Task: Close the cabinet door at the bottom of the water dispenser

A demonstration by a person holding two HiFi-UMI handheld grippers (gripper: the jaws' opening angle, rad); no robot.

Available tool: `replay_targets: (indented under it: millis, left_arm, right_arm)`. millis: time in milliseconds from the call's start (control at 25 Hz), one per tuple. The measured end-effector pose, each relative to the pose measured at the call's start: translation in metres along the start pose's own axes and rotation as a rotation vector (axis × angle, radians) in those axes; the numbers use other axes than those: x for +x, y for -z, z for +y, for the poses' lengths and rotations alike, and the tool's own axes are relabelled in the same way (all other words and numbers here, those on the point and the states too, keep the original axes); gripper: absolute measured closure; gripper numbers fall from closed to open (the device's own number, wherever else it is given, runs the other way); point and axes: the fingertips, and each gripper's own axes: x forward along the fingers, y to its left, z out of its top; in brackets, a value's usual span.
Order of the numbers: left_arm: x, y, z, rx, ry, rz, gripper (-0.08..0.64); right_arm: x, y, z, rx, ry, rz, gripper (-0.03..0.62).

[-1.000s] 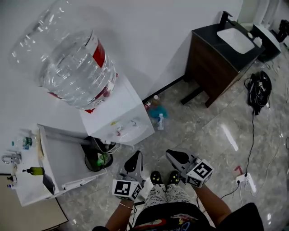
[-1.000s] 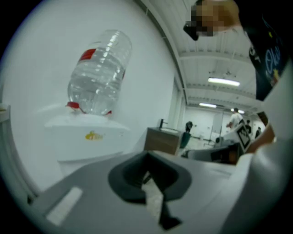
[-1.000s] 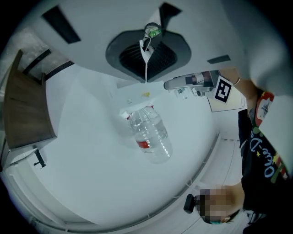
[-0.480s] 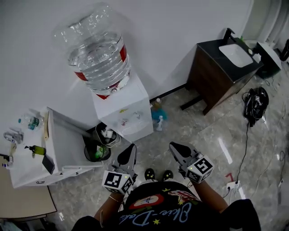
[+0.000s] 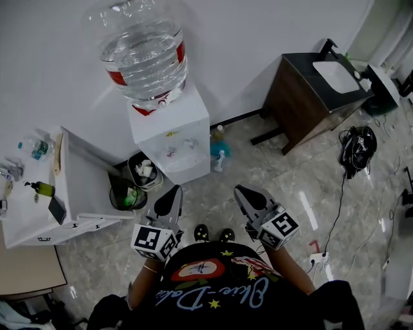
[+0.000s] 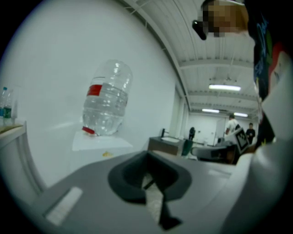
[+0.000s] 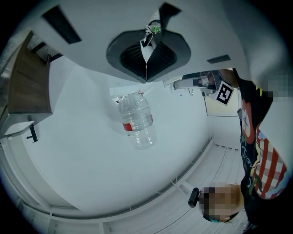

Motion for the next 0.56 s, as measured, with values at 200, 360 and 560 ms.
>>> replay_targets:
  millis: [200, 360, 560]
  left_arm:
    - [-0.014, 0.005, 0.003, -0.028, -0.017, 0.008, 0.563]
    - [-0.021, 0.004, -0.001, -0.053, 0.0, 0.012, 0.563]
    - [-0.025, 0.0, 0.0, -0.06, 0.006, -0.009, 0.563]
  right_arm:
    - [-0.001, 0.001, 0.008, 0.01, -0.01, -0.007, 0.577]
    - [0.004, -0.004, 0.01, 0.014, -0.028, -0.036, 0.577]
    - [0.007, -0.007, 0.008, -0.001, -0.033, -0.031, 0.577]
